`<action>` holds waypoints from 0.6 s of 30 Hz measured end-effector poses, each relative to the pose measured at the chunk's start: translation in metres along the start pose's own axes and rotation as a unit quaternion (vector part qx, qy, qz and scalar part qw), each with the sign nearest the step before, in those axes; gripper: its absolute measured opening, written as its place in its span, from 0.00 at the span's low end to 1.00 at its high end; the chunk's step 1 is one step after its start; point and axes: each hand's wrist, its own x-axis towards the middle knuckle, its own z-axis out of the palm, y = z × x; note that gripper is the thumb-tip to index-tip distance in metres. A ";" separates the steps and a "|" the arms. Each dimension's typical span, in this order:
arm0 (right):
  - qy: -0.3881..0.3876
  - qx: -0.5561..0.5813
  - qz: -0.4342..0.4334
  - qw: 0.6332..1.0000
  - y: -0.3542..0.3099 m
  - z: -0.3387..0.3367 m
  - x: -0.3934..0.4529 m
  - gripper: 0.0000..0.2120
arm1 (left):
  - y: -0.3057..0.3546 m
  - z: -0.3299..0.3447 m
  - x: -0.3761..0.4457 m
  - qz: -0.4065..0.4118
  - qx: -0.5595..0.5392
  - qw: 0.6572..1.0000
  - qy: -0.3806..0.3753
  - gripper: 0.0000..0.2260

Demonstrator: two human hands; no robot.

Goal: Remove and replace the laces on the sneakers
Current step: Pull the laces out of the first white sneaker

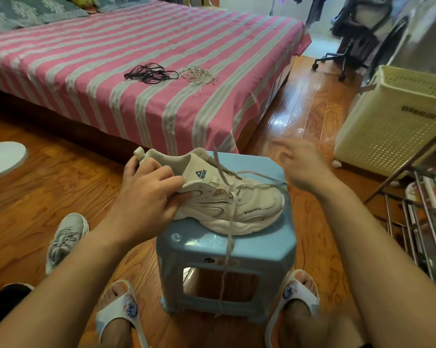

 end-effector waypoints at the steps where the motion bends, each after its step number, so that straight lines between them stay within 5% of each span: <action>1: -0.061 0.065 -0.065 0.994 -0.020 0.001 -0.003 0.19 | -0.001 0.000 -0.001 0.001 -0.004 1.000 -0.001 0.09; 4: -0.167 0.096 -0.161 0.968 -0.050 0.011 -0.010 0.16 | 0.000 -0.001 -0.003 0.009 -0.020 1.000 0.007 0.05; 8: -0.048 0.062 -0.151 0.985 -0.036 0.016 0.000 0.06 | -0.002 0.001 -0.003 0.014 -0.018 1.000 0.006 0.06; 10: 0.050 0.026 -0.034 0.998 -0.013 0.013 0.010 0.06 | -0.004 0.000 -0.004 0.011 -0.015 1.000 0.003 0.06; 13: 0.159 -0.045 0.183 0.969 0.034 0.002 0.011 0.09 | -0.003 0.000 -0.004 0.009 -0.017 1.000 0.000 0.06; 15: 0.153 -0.059 0.121 0.979 0.033 0.001 0.007 0.09 | -0.002 0.000 -0.002 0.008 -0.011 1.000 -0.003 0.06; 18: -0.012 0.048 -0.161 0.986 -0.018 0.004 -0.019 0.07 | -0.003 0.001 0.001 0.009 -0.013 1.000 0.000 0.07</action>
